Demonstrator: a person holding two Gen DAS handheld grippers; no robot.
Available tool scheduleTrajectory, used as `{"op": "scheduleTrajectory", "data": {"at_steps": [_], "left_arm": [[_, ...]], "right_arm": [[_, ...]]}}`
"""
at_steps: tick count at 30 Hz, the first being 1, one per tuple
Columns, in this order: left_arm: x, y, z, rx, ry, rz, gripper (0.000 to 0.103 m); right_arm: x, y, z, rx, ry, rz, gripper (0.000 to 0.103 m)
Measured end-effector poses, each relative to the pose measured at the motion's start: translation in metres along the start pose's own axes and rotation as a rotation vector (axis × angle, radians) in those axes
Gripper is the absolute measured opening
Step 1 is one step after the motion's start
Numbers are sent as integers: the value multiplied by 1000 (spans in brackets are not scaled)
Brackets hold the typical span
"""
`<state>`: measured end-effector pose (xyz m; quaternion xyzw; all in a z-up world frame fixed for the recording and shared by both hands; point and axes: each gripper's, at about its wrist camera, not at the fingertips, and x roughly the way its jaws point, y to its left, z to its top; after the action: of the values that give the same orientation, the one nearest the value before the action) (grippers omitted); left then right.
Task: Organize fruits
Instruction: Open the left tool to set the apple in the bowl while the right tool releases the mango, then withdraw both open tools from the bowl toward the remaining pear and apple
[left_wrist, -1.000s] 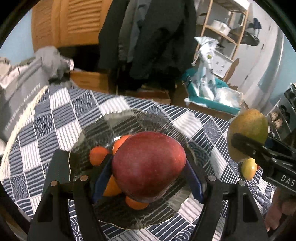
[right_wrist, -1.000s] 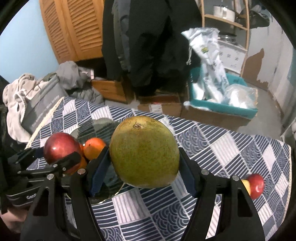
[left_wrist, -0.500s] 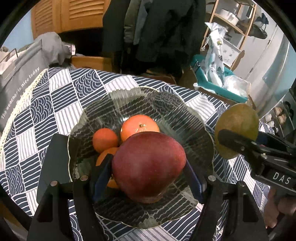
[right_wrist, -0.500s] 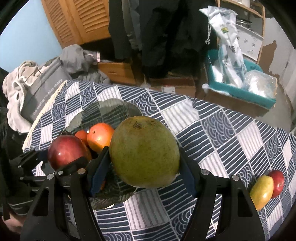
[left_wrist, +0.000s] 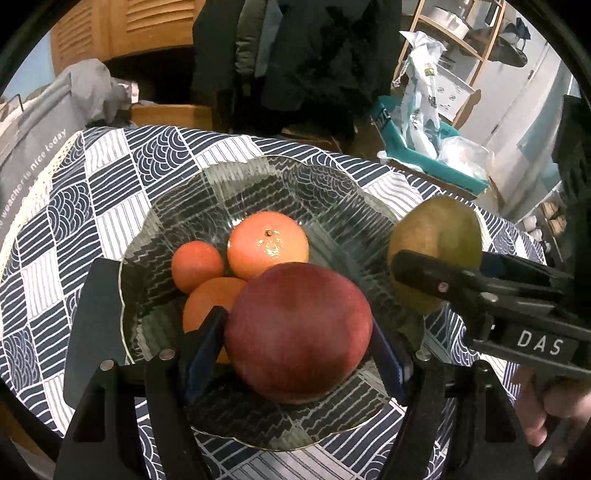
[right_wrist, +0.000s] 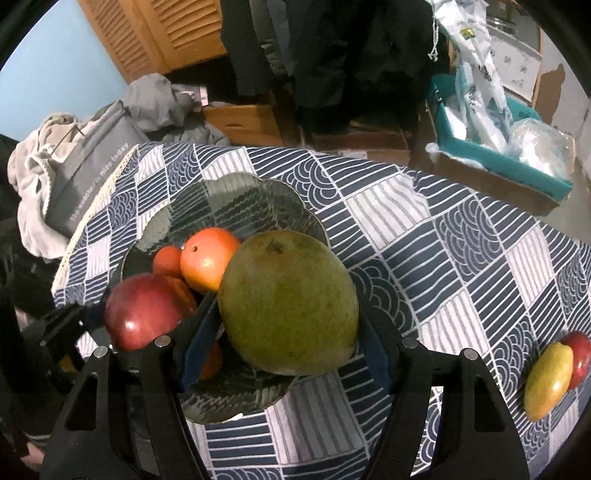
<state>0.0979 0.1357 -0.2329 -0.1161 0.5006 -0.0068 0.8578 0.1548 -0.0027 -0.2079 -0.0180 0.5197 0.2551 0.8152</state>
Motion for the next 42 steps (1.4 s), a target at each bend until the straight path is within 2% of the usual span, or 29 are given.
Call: {"op": "scheduleTrajectory", "data": {"at_steps": [5,9,10,19,24,35,42], "left_arm": [[1,2,1,-12,9,-3,76],[0,2,1,-18,5,1,79],[-1,2,1,-20,-1,0,81],[-14,6,5,-79,-41,-30,83],[-23,5,7,-93,-62,-36,83],[-68,-13,15,-61,-173,-29,83],[-96,-31,18,-22,-232,-38,83]], "right_arm": [[3,3,2,2,11,4,73],[-8,0,6,23,-43,27,80],[-9,1,7,20,-46,24,80],[-31,1,11,7,-90,-7,80],[-51,2,10,-9,-129,-47,80],[-99,4,0,-87,-226,-199,80],[-138,4,-9,-97,-310,-237,80]]}}
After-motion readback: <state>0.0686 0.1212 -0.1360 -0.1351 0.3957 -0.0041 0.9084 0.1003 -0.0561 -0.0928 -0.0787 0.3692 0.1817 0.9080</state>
